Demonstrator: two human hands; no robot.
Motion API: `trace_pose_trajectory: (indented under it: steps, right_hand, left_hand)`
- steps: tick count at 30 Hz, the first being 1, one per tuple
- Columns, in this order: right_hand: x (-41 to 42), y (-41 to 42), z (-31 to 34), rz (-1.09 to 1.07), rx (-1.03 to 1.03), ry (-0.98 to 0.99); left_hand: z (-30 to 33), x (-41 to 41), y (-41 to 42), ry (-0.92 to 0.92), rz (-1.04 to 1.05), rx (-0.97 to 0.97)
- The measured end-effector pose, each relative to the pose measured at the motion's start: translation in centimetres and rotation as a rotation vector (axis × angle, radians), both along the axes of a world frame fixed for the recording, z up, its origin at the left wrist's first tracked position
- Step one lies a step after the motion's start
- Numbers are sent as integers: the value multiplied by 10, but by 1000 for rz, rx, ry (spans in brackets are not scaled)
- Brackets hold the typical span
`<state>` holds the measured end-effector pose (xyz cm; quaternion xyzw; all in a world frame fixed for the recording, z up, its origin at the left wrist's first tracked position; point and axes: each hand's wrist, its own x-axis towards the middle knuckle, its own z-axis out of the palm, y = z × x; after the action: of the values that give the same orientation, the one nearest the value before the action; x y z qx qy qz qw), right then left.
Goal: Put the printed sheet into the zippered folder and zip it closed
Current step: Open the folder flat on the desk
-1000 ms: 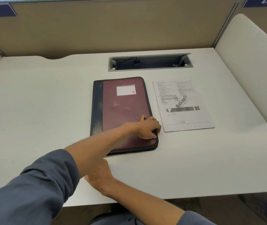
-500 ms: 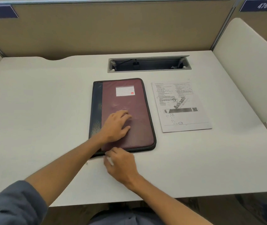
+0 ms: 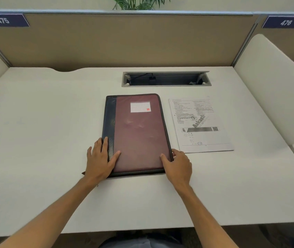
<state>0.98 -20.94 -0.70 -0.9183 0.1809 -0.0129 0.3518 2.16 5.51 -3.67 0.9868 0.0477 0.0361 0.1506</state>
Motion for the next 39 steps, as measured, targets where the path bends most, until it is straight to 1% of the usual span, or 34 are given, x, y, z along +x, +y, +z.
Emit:
trace_pose_trajectory:
  steps: [2, 4, 7, 9, 10, 12, 14, 16, 19, 23, 26, 27, 28, 29, 30, 32, 33, 34, 36, 39]
  right_hand:
    - [2, 1, 5, -85, 169, -4]
    - [2, 0, 12, -138, 310, -56]
    - [1, 6, 32, -156, 457, -222]
    - [-1, 18, 51, -131, 534, -330]
    - [-2, 26, 62, -105, 563, -377]
    - [-4, 46, 82, -29, 580, -459]
    - [-6, 66, 102, 46, 559, -540]
    - [-6, 85, 118, 124, 523, -612]
    - [-5, 112, 135, 237, 493, -649]
    - [-2, 138, 146, 341, 472, -667]
    - [2, 143, 140, 404, 633, -621]
    - [3, 142, 132, 408, 658, -588]
    - [5, 140, 121, 409, 625, -543]
    - [7, 136, 105, 414, 524, -483]
    - [9, 130, 87, 432, 355, -398]
    - [11, 117, 48, 500, -47, -175]
    - [11, 110, 30, 526, -185, -79]
    - [10, 104, 14, 542, -268, -12]
    - [5, 95, -10, 559, -345, 36]
    - [1, 88, -25, 556, -377, -12]
  left_hand:
    - [0, 0, 0, 8, -1, -1]
    - [1, 0, -1, 28, 0, 11]
    - [14, 2, -1, 41, -1, 97]
    - [36, 7, -3, 40, 5, 159]
    - [52, 10, -6, 44, 18, 157]
    - [89, 20, -16, 61, 62, 64]
    - [129, 33, -28, 68, 87, -81]
    - [167, 45, -37, 52, 64, -215]
    - [212, 59, -43, 75, 9, -309]
    - [236, 69, -27, 143, -46, -338]
    - [241, 66, 2, 149, -42, -492]
    - [243, 64, 13, 149, -48, -553]
    - [244, 61, 24, 147, -54, -590]
    - [244, 59, 35, 146, -55, -600]
    - [245, 57, 47, 149, -49, -594]
    - [244, 52, 72, 164, -18, -590]
    - [243, 50, 84, 166, 2, -602]
    - [240, 48, 95, 161, 21, -621]
    - [233, 42, 118, 130, 57, -666]
    - [216, 36, 149, 66, 106, -666]
